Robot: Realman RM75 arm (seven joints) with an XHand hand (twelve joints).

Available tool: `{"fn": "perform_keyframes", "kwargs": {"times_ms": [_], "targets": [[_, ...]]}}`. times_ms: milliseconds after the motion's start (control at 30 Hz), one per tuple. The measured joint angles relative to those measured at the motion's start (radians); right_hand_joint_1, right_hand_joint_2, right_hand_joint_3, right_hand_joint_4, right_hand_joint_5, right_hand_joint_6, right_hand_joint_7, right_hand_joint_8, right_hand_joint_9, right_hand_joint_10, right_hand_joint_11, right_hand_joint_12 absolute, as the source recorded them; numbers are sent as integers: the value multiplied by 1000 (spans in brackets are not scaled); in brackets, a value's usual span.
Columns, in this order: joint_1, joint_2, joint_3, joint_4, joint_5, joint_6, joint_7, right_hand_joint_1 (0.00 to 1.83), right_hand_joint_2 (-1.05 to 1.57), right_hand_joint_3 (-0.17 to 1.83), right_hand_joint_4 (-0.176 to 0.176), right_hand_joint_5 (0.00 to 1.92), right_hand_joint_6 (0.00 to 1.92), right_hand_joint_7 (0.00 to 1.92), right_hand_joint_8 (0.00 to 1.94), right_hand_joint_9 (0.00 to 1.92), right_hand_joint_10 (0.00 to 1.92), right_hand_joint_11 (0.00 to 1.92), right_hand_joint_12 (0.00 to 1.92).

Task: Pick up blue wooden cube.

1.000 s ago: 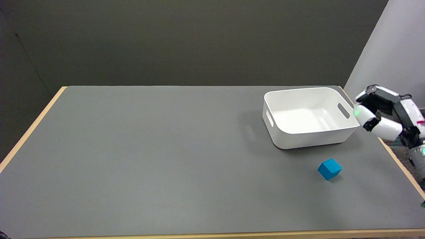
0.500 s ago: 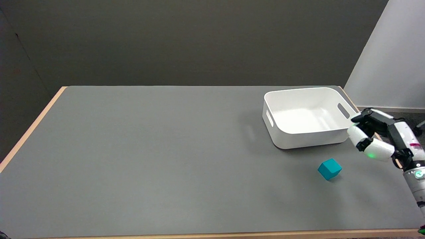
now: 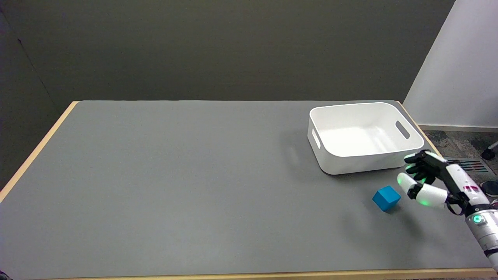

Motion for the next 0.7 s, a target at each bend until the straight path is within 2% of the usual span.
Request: {"fn": "perform_keyframes", "kwargs": {"times_ms": [300, 700], "targets": [[-26, -20, 22, -6, -92, 19, 26, 554, 587, 860, -9, 386, 769, 590, 771, 541, 1242, 482, 1723], [-56, -33, 15, -90, -138, 22, 66, 527, 598, 840, -12, 381, 763, 589, 772, 542, 1237, 481, 1725]]}}
